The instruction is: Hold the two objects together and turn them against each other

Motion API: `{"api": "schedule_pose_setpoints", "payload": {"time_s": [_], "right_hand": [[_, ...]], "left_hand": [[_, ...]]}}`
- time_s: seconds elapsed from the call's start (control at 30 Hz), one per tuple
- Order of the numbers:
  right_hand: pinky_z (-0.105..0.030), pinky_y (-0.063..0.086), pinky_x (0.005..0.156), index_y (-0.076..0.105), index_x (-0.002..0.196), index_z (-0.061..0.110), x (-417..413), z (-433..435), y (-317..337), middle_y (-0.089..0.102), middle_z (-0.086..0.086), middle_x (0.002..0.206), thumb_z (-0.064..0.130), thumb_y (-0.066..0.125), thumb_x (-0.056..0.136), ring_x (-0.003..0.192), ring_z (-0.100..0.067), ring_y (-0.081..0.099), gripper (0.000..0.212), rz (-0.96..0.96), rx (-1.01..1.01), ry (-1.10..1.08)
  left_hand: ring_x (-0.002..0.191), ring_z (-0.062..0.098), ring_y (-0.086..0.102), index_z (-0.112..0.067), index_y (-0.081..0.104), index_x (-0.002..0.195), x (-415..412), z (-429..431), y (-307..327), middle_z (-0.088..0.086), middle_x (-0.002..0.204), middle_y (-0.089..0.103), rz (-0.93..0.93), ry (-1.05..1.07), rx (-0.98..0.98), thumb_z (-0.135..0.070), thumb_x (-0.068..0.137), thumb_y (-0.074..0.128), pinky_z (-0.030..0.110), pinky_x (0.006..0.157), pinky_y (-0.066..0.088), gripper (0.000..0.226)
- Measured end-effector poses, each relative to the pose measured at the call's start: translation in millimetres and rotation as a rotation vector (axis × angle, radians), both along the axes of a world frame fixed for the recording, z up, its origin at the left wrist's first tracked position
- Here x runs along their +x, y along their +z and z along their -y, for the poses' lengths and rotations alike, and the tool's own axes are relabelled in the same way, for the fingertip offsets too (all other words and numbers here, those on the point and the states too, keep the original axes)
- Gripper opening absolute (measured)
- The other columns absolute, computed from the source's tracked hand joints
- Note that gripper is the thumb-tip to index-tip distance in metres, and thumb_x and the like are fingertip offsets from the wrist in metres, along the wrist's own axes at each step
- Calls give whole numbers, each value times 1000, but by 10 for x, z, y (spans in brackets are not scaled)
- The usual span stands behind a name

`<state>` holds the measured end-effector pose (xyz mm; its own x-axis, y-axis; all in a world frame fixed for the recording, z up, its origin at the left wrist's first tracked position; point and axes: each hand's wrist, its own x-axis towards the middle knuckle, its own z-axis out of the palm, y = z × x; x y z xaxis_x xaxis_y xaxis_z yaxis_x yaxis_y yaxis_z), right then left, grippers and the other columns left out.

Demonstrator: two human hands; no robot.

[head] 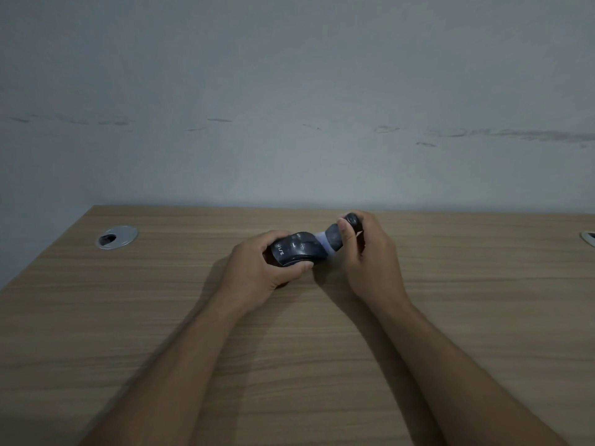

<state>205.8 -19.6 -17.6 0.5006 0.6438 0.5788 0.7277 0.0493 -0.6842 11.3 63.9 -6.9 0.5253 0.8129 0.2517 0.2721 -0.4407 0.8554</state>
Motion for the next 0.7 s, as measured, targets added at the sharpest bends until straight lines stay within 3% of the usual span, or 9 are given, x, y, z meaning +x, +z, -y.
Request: {"api": "schedule_pose_setpoints", "payload": {"time_s": [0.07,0.2,0.27,0.37,0.47,0.57,0.7], "right_hand": [[-29,51,81,68,114,13,33,13,15,71,0,102,24,58,112,88,-14,65,15,-10,9,-23],[-14,47,75,64,117,11,-98,66,139,69,4,99,25,52,115,88,-5,66,18,-40,110,2],[-15,47,76,62,118,11,-153,48,122,68,2,99,24,51,115,86,-8,65,18,7,80,62],[-15,44,73,62,116,14,-91,-27,18,67,0,100,26,50,115,85,-14,63,16,17,-7,76],[-14,39,72,62,116,16,18,-35,-13,68,-1,101,28,51,115,84,-12,60,16,25,-39,23],[-7,42,70,58,112,20,-36,12,80,65,6,93,28,49,116,81,-3,61,12,-62,56,-16],[-17,48,74,62,120,11,-190,59,163,70,1,100,24,48,116,89,-8,67,19,-66,148,49]], "left_hand": [[83,-17,71,-29,81,121,7,0,4,-16,98,83,16,-16,-10,-27,79,99,-2,72,45,46],[90,-6,74,-29,80,120,11,-15,-1,-13,102,83,5,-13,21,-27,78,99,1,73,47,46],[95,2,75,-28,80,124,2,-33,-17,-11,107,82,-10,-15,35,-26,78,99,3,75,49,50],[102,-3,72,-29,77,130,-24,-30,-8,-15,115,79,-54,-23,54,-34,77,99,1,80,48,58],[94,-13,70,-30,78,125,-19,-16,-6,-14,108,82,-19,-26,7,-33,78,99,-2,75,44,52],[94,-4,73,-30,79,124,7,-22,-22,-13,105,82,-10,-12,12,-33,77,100,-1,74,44,51],[94,0,74,-31,80,122,11,-41,-21,-13,105,82,-30,4,51,-32,77,99,3,75,47,49]]}}
